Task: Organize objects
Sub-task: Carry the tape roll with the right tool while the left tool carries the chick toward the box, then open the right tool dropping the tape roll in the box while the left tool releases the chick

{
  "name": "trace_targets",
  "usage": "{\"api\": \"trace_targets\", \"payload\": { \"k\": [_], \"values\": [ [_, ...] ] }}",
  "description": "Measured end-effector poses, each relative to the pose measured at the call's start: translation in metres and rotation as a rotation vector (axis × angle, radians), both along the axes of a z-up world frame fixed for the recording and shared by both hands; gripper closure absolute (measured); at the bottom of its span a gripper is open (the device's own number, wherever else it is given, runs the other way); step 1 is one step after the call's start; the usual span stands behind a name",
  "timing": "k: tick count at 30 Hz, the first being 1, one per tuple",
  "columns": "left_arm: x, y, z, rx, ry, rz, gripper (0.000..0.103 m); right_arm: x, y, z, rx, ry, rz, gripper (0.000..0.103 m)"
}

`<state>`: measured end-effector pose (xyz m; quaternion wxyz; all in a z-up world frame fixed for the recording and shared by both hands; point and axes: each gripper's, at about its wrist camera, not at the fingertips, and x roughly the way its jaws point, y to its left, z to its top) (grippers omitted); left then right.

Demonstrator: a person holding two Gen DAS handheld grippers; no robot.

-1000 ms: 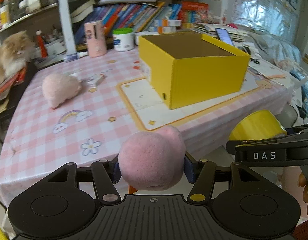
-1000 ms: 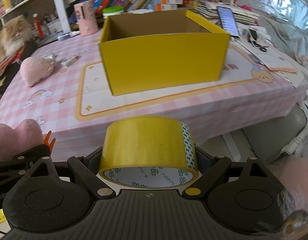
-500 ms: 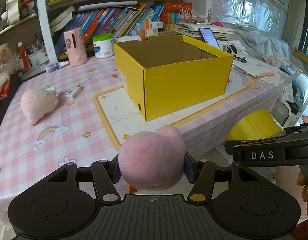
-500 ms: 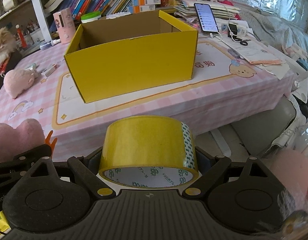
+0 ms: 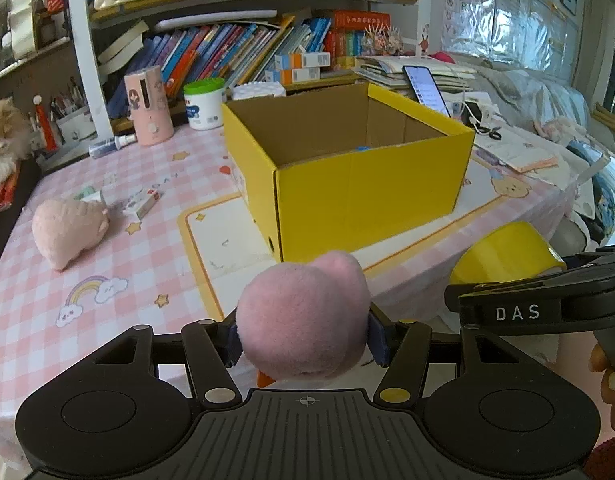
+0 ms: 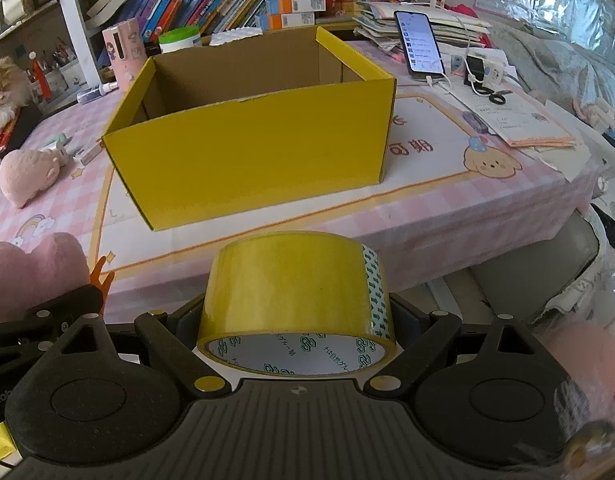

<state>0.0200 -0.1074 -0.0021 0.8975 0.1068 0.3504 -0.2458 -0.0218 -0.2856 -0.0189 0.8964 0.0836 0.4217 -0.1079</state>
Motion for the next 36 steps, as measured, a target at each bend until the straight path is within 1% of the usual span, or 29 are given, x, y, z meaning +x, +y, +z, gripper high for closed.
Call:
{"api": "trace_targets", "payload": {
  "k": [9,13,16,20,24,27,30,32,36],
  "values": [
    [0.010,-0.015,0.012,-0.016,-0.061,0.002,0.045,0.018,-0.016,0.007,0.008,-0.019,0.018,0.014],
    [0.015,-0.023,0.020,-0.030,-0.101,-0.002,0.045,0.026,-0.024,0.012,0.014,-0.032,0.021,0.014],
    [0.019,-0.029,0.029,-0.050,-0.142,-0.003,0.045,0.034,-0.032,0.020,0.012,-0.057,0.022,0.014],
    [0.028,-0.039,0.042,-0.075,-0.204,-0.016,0.045,0.044,-0.046,0.042,-0.020,-0.144,0.013,0.014],
    [0.043,-0.050,0.052,-0.094,-0.246,-0.001,0.045,0.060,-0.061,0.066,-0.058,-0.239,0.020,0.014],
    [0.059,-0.061,0.054,-0.087,-0.257,0.022,0.045,0.077,-0.071,0.081,-0.076,-0.299,0.045,0.014],
    [0.076,-0.074,0.048,-0.057,-0.256,0.043,0.045,0.098,-0.081,0.091,-0.076,-0.330,0.073,0.014],
    [0.089,-0.085,0.042,-0.018,-0.234,0.060,0.045,0.114,-0.087,0.093,-0.076,-0.334,0.095,0.014],
    [0.110,-0.107,0.031,0.034,-0.207,0.067,0.045,0.150,-0.094,0.092,-0.088,-0.316,0.159,0.014]
  ]
}}
